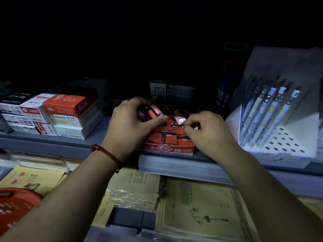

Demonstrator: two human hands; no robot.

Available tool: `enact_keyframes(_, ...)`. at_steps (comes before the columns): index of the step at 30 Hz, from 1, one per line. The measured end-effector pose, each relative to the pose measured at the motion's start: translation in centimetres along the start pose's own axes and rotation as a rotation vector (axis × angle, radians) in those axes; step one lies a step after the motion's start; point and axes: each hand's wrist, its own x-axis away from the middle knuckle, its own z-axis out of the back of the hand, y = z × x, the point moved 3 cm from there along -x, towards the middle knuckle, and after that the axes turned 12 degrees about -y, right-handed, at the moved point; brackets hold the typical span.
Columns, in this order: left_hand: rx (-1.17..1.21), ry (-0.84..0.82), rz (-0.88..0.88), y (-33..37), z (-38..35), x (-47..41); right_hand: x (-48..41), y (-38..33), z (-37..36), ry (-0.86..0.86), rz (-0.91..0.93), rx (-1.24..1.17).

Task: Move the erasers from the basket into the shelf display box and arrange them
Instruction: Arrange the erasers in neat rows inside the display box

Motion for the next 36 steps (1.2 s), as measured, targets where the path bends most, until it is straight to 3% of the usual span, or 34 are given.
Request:
enact_keyframes(21, 0.424, 0.027, 0.141, -0.6, 0.1, 0.5, 0.2, -0.8, 0.4, -0.07, -0.018, 0.05)
enact_keyframes(26, 0.501, 0.044, 0.121, -0.8, 0.8, 0.9, 1.0, -2.4, 0.4, 0.033, 0.188, -0.131)
enact_keyframes(31, 0.453, 0.076, 0.117, -1.8, 1.8, 1.4, 0.8, -5.2, -0.8, -0.163, 0.341, -0.192)
enact_keyframes(36, 0.464, 0.116, 0.118, -2.5, 2.8, 1.7, 0.5, -6.1, -2.0, -0.281, 0.337, -0.135)
